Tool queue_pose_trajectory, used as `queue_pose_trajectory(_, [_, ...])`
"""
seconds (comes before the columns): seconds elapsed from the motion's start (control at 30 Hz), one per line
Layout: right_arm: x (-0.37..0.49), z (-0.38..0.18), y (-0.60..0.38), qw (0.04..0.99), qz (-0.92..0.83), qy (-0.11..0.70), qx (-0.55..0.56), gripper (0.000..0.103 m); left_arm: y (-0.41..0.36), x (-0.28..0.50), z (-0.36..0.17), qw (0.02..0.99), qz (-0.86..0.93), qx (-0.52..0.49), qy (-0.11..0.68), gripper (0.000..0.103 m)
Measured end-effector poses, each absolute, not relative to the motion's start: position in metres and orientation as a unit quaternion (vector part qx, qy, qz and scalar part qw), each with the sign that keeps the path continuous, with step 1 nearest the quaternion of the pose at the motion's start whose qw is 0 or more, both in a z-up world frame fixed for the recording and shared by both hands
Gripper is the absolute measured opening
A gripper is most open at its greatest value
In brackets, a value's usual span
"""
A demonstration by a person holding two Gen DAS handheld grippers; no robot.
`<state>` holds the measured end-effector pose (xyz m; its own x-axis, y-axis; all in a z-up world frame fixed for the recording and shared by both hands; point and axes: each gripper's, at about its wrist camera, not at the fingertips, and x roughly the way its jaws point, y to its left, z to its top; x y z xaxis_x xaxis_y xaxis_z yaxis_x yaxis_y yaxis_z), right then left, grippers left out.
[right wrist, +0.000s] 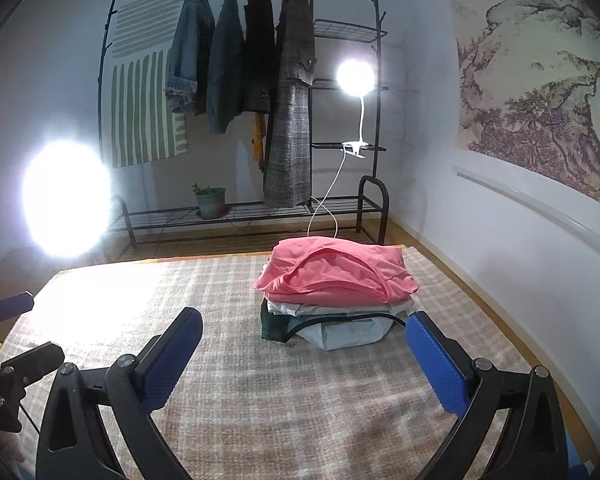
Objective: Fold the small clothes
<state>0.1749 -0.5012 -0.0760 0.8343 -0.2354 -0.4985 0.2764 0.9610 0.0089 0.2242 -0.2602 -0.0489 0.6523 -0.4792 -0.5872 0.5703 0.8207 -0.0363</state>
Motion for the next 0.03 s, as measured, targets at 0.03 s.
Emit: queue_pose_trajectory(0.03, [0.1754, -0.0766, -0.5015, 0.957, -0.132, 0.256, 0.040, 0.103, -0.2601, 0.2234, -0.0493, 0.907, -0.287, 0.077, 0.299, 0.102])
